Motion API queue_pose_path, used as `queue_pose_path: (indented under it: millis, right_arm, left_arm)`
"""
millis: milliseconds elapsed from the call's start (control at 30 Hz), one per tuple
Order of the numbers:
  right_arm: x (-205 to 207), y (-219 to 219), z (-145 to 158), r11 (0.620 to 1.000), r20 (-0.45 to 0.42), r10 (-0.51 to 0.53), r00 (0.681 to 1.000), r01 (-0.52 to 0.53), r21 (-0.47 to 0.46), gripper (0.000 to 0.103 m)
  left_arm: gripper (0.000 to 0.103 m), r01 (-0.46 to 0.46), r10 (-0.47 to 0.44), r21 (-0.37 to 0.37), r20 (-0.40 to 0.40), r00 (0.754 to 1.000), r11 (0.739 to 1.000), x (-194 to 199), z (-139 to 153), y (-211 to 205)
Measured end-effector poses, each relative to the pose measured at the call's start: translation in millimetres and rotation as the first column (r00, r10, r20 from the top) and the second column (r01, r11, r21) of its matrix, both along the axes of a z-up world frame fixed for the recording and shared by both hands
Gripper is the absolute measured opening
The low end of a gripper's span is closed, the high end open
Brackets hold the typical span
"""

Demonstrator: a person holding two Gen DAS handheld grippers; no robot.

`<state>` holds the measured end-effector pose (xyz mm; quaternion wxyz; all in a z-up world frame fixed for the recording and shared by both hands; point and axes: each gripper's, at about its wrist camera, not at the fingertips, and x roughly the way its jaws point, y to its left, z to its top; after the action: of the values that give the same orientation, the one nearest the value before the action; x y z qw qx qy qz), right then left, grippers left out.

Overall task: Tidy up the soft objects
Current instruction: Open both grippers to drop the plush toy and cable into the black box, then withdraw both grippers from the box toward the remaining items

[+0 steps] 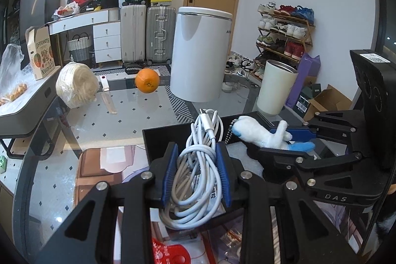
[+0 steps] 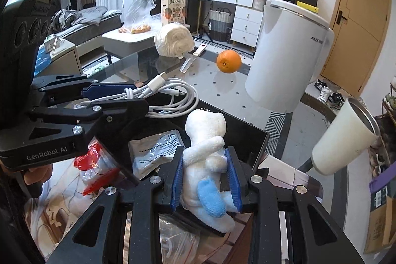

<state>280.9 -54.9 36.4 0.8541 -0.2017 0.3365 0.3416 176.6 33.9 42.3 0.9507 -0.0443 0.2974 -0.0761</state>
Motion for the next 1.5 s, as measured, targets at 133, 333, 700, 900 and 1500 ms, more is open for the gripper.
queue_pose_path:
  millis: [133, 333, 700, 900, 1500]
  right_arm:
    - [7, 2, -3, 1.0, -0.01, 0.012, 1.0, -0.012, -0.022, 0.032]
    - [15, 10, -8, 0.997, -0.02, 0.042, 0.999, -0.043, -0.056, 0.032]
    - [11, 11, -11, 0.996, 0.011, 0.052, 0.999, -0.051, -0.069, 0.047]
    - [-10, -6, 3, 0.999, 0.066, -0.007, 0.998, 0.009, -0.039, 0.07]
    - [-93, -69, 4, 0.965, -0.038, -0.196, 0.98, 0.199, 0.168, 0.102]
  left_arm:
    - [0.03, 0.013, -0.013, 0.019, -0.02, 1.0, 1.0, 6, -5, -3]
    - [0.03, 0.023, -0.023, 0.016, -0.035, 0.999, 1.0, 15, -10, -3]
    - [0.048, 0.013, -0.011, 0.05, -0.04, 0.999, 0.999, 8, -7, -3]
    - [0.08, -0.003, 0.004, 0.047, -0.026, 1.0, 0.999, -12, -2, 0]
    - [0.103, -0.092, 0.091, 0.039, 0.037, 0.995, 0.995, -91, 2, 15]
